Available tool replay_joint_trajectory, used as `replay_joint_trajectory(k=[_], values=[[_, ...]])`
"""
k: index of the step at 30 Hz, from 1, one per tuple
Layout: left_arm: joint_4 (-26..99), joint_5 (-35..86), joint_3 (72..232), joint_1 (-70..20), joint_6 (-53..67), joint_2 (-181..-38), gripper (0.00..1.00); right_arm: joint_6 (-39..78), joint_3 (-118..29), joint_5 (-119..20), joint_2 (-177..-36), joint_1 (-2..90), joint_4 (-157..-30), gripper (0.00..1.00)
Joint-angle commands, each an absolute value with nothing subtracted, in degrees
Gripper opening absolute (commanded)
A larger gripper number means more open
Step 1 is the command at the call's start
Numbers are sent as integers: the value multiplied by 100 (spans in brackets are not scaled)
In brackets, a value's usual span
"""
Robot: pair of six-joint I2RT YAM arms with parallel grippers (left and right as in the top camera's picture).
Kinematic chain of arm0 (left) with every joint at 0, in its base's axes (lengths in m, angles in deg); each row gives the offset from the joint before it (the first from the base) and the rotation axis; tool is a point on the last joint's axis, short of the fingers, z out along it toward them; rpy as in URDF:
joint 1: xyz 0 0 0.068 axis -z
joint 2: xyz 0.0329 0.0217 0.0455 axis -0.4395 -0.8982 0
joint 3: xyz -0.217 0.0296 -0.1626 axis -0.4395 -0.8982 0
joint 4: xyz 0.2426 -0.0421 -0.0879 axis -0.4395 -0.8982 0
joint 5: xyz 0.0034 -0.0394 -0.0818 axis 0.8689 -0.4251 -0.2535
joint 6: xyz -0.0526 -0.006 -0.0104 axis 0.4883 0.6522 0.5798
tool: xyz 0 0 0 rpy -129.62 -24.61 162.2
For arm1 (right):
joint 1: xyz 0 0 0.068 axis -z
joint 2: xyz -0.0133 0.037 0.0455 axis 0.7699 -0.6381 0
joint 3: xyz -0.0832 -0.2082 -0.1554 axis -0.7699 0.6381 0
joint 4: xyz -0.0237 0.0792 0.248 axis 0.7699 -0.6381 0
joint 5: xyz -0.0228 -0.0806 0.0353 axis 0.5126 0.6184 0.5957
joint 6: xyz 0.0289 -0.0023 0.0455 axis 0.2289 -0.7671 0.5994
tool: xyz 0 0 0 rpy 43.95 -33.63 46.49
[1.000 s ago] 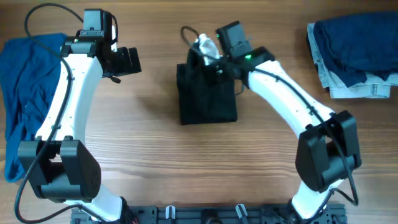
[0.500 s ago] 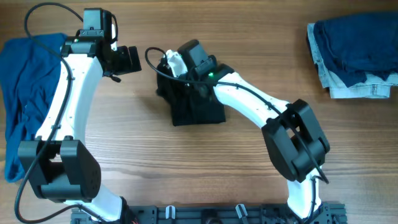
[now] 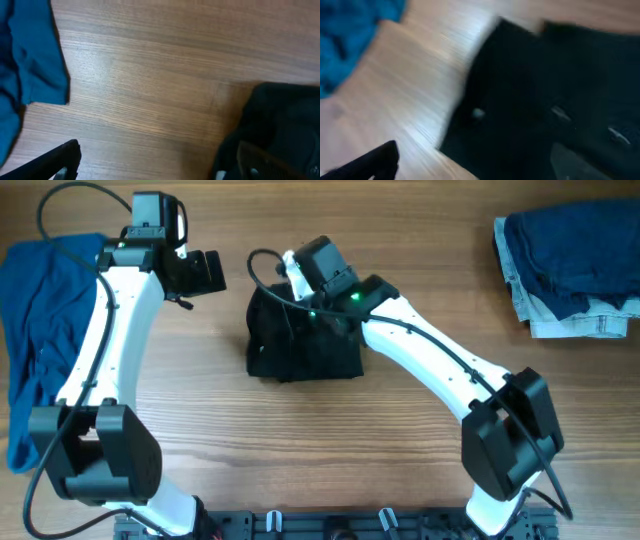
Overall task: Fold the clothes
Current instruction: 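Grip the folded bundle with the right gripper and lift it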
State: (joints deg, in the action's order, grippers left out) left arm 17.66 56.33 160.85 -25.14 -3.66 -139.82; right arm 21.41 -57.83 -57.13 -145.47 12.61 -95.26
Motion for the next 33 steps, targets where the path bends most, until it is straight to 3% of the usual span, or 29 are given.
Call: replay_joint_trajectory(k=[1,11,17,22,27,33], values=[[1847,5620,16113,-2796,-64,-14017,100,2241,-5797,-4800,-14711,1080,-9682,90],[1764,4624,16019,-2908,-3,-14330,100,1797,-5799,-4002,-15076,1309,-8820,89],[1652,4571,16015,-2881,-38,-14487,100,1940,-5799,-4175,-15559,1335,-8766,99],[1602,4510,16015,-2881,-38,-14489,100,2372,-6033,-4205,-15305,1504,-8877,100],[1534,4165,16015,-2881,-191,-14507,100,2427,-6474,-4872,-14092,2129,-9373,100],[1626,4165,16017,-2973,-318,-14507,100,2359,-6229,-5189,-14311,2129,-11891,97]])
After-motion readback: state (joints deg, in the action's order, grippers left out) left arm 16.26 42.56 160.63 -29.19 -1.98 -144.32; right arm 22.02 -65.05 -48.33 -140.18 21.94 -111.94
